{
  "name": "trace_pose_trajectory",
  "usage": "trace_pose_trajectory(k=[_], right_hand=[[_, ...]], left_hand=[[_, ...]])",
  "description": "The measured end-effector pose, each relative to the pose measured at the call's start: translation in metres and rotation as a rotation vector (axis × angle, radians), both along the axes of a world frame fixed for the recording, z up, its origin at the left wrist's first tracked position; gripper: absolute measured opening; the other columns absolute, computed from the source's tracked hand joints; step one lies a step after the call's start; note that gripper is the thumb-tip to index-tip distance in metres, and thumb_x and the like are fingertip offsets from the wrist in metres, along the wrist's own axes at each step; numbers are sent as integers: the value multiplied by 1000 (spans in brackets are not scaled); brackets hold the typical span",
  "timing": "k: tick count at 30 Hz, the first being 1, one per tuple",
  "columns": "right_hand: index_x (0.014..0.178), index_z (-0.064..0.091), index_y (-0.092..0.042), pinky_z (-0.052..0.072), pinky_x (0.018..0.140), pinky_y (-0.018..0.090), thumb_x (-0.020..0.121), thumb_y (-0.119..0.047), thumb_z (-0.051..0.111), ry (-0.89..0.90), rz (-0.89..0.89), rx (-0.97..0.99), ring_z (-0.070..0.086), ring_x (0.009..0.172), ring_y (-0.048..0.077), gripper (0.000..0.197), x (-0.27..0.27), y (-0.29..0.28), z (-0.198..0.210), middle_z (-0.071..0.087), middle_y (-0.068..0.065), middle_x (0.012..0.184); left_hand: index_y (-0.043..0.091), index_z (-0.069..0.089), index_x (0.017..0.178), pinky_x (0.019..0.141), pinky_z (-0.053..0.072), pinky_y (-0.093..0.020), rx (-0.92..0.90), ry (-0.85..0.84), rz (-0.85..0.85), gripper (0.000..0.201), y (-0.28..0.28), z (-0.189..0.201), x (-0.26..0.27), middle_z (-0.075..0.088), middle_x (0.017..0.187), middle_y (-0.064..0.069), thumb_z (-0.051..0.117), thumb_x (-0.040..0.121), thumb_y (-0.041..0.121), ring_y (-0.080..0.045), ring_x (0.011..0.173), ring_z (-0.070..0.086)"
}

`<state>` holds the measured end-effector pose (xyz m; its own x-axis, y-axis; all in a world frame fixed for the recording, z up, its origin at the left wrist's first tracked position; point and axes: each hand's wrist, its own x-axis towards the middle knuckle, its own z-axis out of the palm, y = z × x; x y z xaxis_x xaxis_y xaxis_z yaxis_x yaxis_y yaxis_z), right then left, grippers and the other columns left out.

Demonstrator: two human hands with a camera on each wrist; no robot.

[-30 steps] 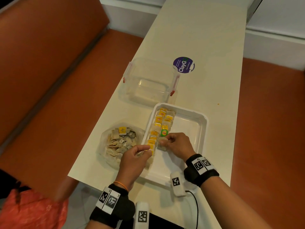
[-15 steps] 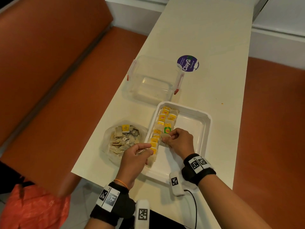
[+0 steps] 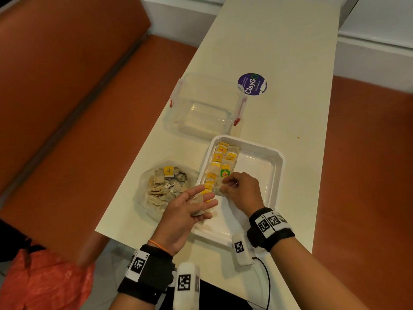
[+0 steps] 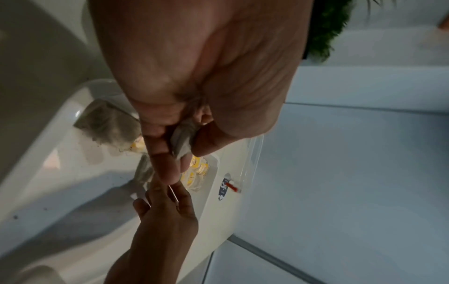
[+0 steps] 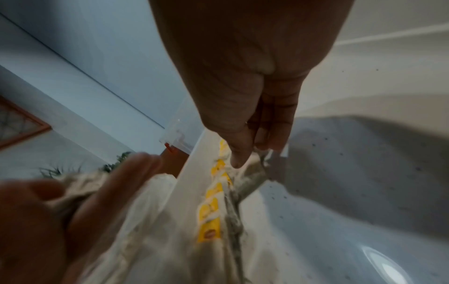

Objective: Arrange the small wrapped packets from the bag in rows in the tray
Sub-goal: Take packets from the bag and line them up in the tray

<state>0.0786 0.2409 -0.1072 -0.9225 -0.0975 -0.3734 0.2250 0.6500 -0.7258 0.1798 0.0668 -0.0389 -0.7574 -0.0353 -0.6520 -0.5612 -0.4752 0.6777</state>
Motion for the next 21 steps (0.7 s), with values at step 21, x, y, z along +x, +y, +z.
trace_pose_trajectory(k=[21], right_hand=[[91,74,-32,51,74,23,90,-37,77,90,537,-65,62,84,7,5,40,12,134,71,-16,92]], left_hand=[[23,51,151,107,51,-30,-228,279,-422,69,2,27,11,68,141,3,70,93,-8,-13,133,61]])
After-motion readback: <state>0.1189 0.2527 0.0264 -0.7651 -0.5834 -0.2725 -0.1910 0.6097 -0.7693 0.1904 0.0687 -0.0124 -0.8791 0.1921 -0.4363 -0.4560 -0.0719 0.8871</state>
